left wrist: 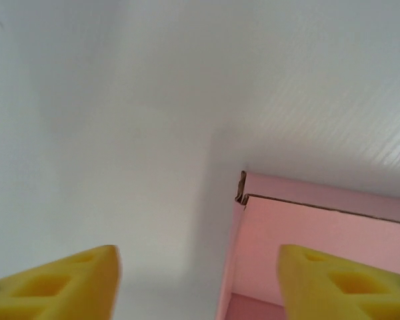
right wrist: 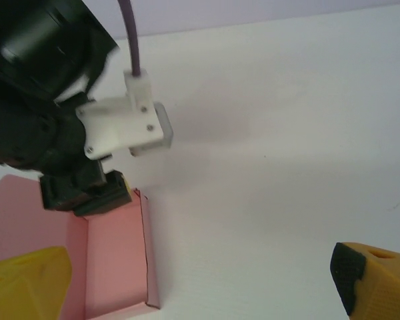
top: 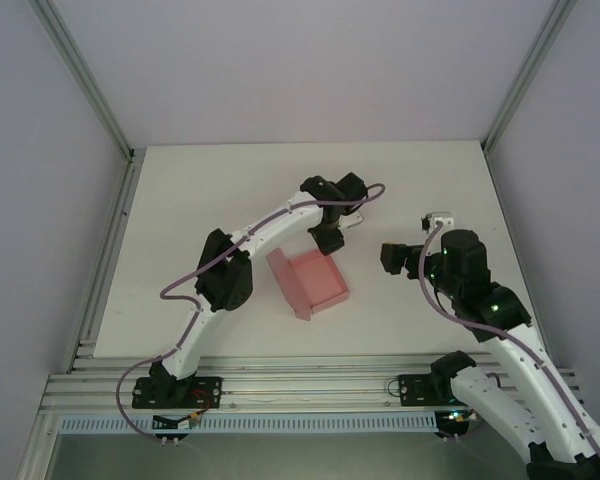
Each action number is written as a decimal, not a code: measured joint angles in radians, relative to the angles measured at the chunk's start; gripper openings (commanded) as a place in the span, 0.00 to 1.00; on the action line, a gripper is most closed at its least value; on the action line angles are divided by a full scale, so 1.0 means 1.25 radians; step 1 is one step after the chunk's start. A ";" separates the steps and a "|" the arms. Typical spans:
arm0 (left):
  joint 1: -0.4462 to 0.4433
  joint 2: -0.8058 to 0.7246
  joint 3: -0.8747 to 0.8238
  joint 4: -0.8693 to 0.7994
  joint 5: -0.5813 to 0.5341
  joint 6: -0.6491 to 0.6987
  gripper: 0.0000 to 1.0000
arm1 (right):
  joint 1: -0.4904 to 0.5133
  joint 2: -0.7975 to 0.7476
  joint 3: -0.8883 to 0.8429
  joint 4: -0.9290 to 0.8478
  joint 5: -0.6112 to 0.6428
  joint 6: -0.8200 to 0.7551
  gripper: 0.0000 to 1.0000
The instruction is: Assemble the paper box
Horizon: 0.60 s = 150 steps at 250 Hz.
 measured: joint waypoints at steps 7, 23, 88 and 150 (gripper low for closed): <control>0.000 -0.007 0.000 0.001 0.002 -0.012 1.00 | -0.014 0.019 0.006 -0.009 -0.025 -0.006 1.00; 0.008 -0.037 -0.003 0.012 0.003 -0.042 1.00 | -0.037 0.080 0.027 -0.022 -0.083 -0.027 1.00; 0.215 -0.443 -0.353 0.230 -0.004 -0.312 1.00 | -0.020 0.431 0.145 0.007 -0.325 -0.291 1.00; 0.410 -0.864 -0.868 0.377 -0.011 -0.547 1.00 | 0.073 0.871 0.500 -0.074 -0.391 -0.647 0.97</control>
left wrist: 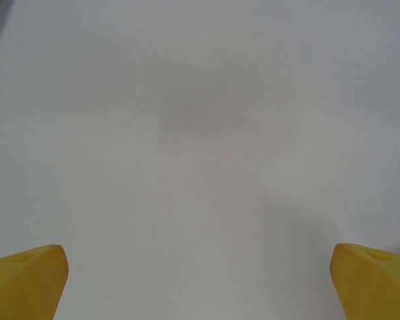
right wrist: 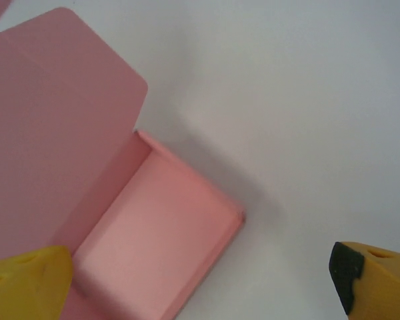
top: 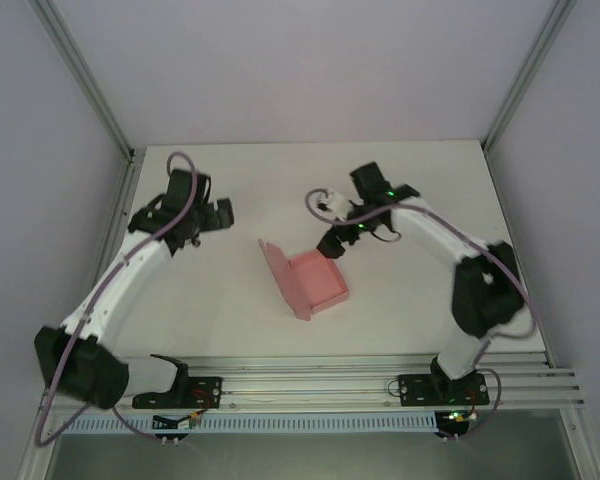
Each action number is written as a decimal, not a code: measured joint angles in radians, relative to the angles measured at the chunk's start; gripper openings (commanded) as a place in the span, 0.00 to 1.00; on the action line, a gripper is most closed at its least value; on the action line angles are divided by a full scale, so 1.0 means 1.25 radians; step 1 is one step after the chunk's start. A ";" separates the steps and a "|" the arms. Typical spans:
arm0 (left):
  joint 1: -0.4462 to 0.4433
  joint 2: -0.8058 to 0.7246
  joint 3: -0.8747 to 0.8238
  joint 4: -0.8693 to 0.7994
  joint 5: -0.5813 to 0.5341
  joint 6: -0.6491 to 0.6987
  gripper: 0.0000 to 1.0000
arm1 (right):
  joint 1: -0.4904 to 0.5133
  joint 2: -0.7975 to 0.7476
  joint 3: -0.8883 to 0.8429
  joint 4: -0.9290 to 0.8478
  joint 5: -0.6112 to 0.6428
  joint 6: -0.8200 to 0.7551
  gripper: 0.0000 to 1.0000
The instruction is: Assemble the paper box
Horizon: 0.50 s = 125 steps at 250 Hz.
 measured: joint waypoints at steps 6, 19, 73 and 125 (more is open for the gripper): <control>-0.002 -0.019 -0.029 0.000 0.000 -0.014 1.00 | 0.006 0.039 0.034 -0.015 0.002 -0.027 0.97; -0.005 -0.056 -0.084 -0.003 -0.003 -0.042 1.00 | 0.022 0.106 0.082 -0.033 0.011 -0.077 0.94; -0.005 -0.198 -0.199 -0.024 -0.047 -0.108 1.00 | 0.064 0.239 0.188 -0.140 0.032 -0.200 0.84; -0.005 -0.237 -0.224 -0.022 -0.063 -0.132 1.00 | 0.102 0.299 0.239 -0.153 0.084 -0.234 0.47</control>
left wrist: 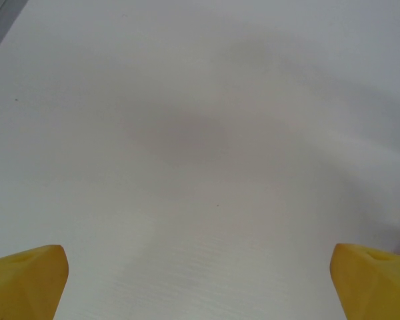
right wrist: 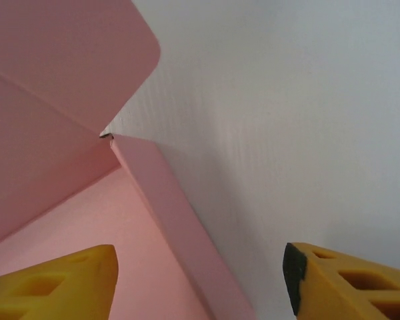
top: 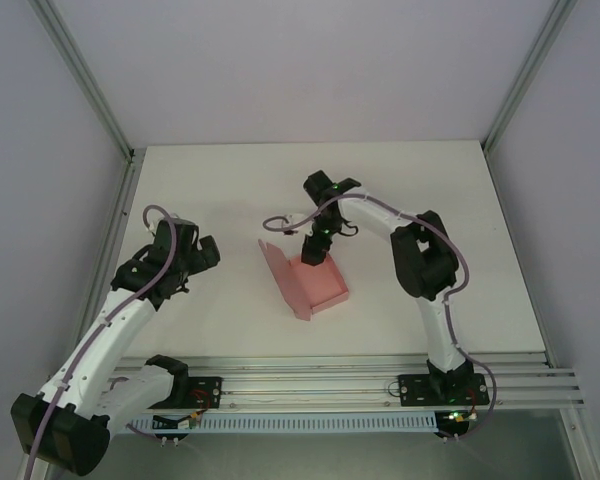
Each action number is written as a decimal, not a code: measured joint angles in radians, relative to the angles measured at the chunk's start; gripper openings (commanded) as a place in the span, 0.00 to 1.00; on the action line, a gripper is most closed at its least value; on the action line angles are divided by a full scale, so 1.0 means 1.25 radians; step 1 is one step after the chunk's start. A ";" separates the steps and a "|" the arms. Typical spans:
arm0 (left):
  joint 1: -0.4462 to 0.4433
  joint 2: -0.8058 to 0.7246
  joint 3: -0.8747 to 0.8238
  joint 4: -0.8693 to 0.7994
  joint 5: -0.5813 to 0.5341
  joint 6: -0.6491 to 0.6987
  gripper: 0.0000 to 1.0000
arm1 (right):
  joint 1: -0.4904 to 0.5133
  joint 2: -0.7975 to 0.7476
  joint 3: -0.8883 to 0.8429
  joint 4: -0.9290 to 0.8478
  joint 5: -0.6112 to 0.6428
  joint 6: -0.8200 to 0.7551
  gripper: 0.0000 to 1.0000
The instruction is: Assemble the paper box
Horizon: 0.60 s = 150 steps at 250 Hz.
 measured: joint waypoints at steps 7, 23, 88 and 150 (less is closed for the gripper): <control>0.000 0.001 -0.003 0.000 0.000 -0.003 1.00 | 0.004 0.005 0.000 0.001 0.005 0.005 0.41; 0.000 0.003 -0.008 0.000 0.000 -0.005 1.00 | 0.009 0.012 -0.004 0.011 0.014 0.024 0.32; 0.000 0.022 -0.016 0.020 0.014 -0.005 1.00 | 0.015 -0.043 -0.121 0.143 0.075 0.226 0.05; 0.000 0.029 -0.016 0.027 0.014 -0.016 1.00 | 0.016 -0.184 -0.325 0.270 0.328 0.689 0.08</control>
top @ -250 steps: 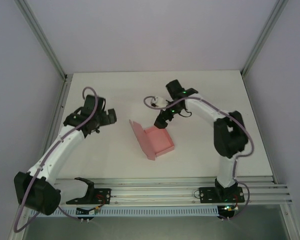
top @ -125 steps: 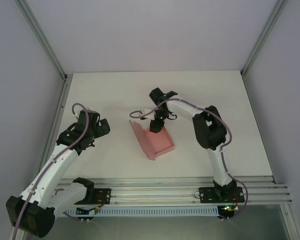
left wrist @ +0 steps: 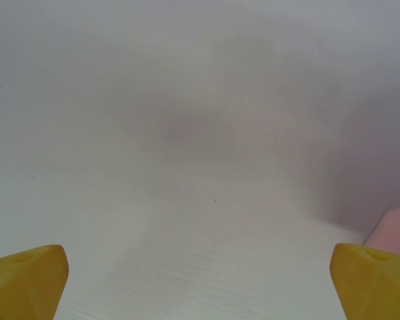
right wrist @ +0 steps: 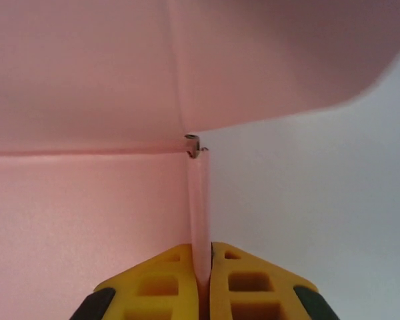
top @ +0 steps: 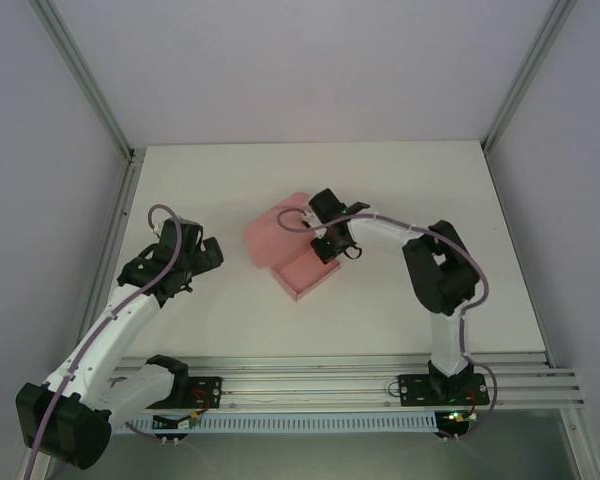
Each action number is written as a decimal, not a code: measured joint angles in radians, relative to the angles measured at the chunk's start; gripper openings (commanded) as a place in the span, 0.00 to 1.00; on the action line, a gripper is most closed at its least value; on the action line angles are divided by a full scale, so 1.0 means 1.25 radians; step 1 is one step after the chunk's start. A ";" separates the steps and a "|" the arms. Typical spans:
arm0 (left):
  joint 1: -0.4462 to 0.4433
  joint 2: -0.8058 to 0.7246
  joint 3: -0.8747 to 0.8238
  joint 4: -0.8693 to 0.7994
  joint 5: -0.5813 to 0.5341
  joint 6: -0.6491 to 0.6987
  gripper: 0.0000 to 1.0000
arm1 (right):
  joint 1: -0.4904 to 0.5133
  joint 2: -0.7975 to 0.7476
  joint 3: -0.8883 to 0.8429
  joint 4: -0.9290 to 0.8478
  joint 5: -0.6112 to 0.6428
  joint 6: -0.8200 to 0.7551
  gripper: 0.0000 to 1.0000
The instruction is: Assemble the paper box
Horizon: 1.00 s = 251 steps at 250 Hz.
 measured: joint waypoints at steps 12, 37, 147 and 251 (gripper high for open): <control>0.000 0.000 0.000 0.009 0.001 -0.005 1.00 | 0.003 -0.039 -0.061 0.024 0.051 0.109 0.10; 0.000 0.002 0.000 0.035 0.016 -0.007 1.00 | 0.004 -0.107 -0.165 0.067 0.122 0.293 0.11; 0.000 0.099 -0.001 0.199 0.222 0.046 1.00 | 0.117 -0.140 -0.179 0.109 0.273 0.649 0.42; 0.023 0.393 0.181 0.298 0.509 0.379 1.00 | -0.112 -0.339 -0.254 0.223 0.097 0.224 0.77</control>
